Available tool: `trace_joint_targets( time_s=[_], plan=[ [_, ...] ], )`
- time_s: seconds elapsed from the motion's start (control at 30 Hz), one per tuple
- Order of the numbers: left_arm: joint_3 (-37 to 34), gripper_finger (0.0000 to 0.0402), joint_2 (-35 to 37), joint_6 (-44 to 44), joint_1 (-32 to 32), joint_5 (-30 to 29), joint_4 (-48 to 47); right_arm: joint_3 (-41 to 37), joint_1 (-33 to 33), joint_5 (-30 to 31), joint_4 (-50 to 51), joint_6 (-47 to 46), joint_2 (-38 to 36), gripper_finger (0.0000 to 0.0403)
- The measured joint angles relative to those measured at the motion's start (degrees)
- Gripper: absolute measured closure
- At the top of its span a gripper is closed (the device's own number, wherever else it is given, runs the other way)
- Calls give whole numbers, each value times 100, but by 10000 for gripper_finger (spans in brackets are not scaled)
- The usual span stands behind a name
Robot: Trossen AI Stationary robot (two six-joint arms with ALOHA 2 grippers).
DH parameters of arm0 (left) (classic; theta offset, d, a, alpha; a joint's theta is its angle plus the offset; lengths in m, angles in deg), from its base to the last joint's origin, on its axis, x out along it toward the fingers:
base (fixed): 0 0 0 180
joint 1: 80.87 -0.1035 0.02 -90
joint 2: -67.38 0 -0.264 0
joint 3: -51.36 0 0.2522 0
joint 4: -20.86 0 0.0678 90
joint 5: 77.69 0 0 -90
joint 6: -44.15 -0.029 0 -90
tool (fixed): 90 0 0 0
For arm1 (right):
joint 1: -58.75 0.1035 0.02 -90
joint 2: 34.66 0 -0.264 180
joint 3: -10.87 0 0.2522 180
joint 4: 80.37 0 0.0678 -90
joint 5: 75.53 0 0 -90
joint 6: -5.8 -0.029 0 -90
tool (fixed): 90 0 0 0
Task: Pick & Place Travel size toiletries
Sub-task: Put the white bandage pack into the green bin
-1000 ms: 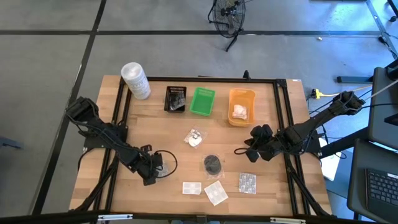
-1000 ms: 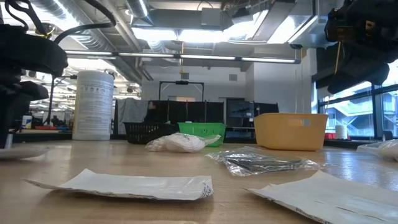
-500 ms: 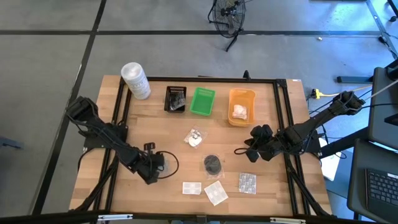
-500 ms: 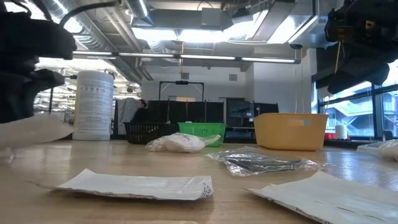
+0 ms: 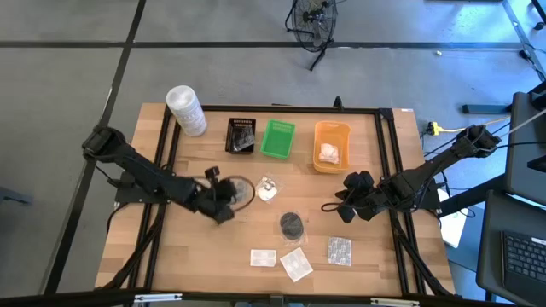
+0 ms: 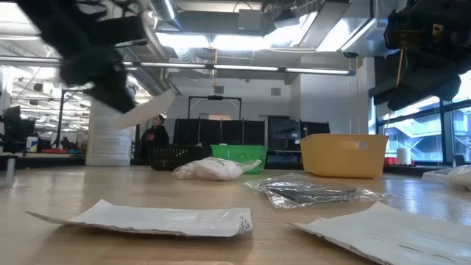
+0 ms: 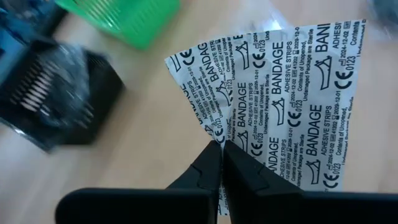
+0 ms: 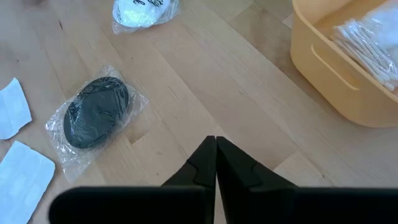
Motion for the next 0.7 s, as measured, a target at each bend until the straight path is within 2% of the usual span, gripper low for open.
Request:
trace_joint_targets(
  time_s=[0.2, 0.33, 0.53, 0.7],
  plan=[
    [4, 394, 337, -1451, -987, 14, 1074, -2, 0, 0, -2, -2, 0, 377],
    [6, 395, 402, -2282, -1635, 352, 1952, 0, 0, 0, -2, 1, 0, 386],
    [9, 394, 400, -2838, -2533, 896, 2772, 0, 2, 0, -2, 1, 0, 399],
    [9, 395, 400, -3104, -3232, 1339, 3400, 0, 0, 109, 0, 78, 0, 383]
  ],
)
